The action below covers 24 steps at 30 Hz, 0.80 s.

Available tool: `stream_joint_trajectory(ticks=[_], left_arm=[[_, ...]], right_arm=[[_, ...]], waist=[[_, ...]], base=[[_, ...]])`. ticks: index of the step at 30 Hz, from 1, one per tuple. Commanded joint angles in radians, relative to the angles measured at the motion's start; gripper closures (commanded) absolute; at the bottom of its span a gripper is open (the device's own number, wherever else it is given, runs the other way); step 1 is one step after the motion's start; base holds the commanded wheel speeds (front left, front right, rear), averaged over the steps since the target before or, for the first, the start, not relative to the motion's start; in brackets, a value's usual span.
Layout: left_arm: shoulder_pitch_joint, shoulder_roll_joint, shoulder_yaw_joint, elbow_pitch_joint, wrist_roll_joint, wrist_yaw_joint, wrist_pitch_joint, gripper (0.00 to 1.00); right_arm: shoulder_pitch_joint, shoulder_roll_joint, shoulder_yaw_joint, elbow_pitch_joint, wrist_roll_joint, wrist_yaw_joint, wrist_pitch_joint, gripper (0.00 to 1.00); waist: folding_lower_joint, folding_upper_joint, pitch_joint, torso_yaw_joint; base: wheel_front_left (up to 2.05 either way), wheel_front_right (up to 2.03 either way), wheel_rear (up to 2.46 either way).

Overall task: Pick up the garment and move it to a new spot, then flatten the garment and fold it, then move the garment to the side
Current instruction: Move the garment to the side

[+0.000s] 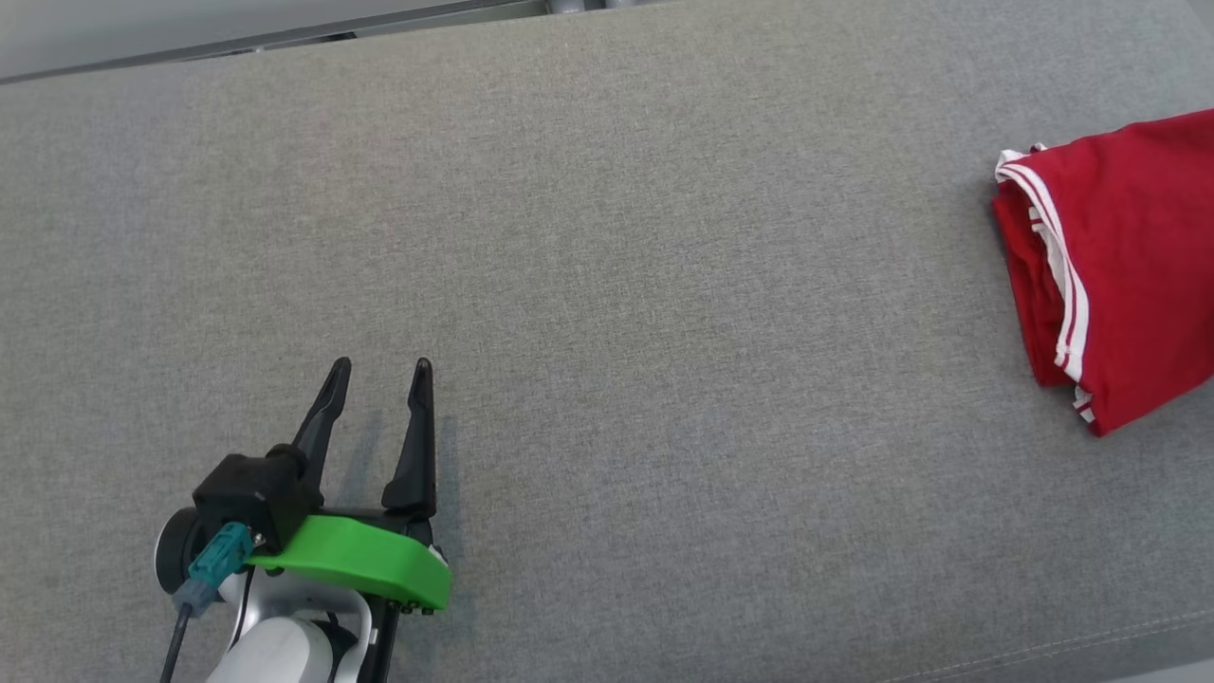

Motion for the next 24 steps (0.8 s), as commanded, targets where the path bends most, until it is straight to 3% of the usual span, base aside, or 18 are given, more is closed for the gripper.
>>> stream_joint_trajectory(ticks=[1, 2, 5, 12, 24], left_arm=[[-0.022, 0.011, -0.001, -0.005, 0.012, 0.004, 0.003, 0.00], [-0.023, 0.012, -0.003, -0.009, 0.013, 0.007, 0.007, 0.00], [-0.023, 0.015, -0.003, -0.014, 0.015, 0.012, 0.012, 0.00], [-0.020, 0.024, 0.003, -0.016, 0.013, 0.020, 0.010, 0.00], [-0.021, 0.014, 0.002, 0.006, -0.005, 0.005, -0.001, 0.00]], right_arm=[[-0.016, -0.007, -0.012, 0.018, -0.024, 0.000, -0.015, 0.73], [-0.023, -0.007, -0.030, 0.047, -0.053, 0.000, -0.028, 0.00], [-0.035, -0.024, -0.066, 0.069, -0.107, 0.000, -0.098, 0.00], [-0.051, 0.026, -0.119, 0.114, -0.178, 0.000, -0.160, 0.00], [-0.081, 0.104, -0.081, 0.084, -0.190, 0.000, -0.216, 0.00]], waist=[[0.0000, 0.0050, 0.023, 0.013], [0.0000, 0.0050, 0.031, 0.016], [0.0000, 0.0050, 0.042, 0.019], [0.0000, 0.0050, 0.050, 0.010], [0.0000, 0.0050, -0.012, -0.018]], base=[[0.00, 0.00, 0.00], [0.00, 0.00, 0.00], [0.00, 0.00, 0.00], [0.00, 0.00, 0.00], [0.00, 0.00, 0.00]])
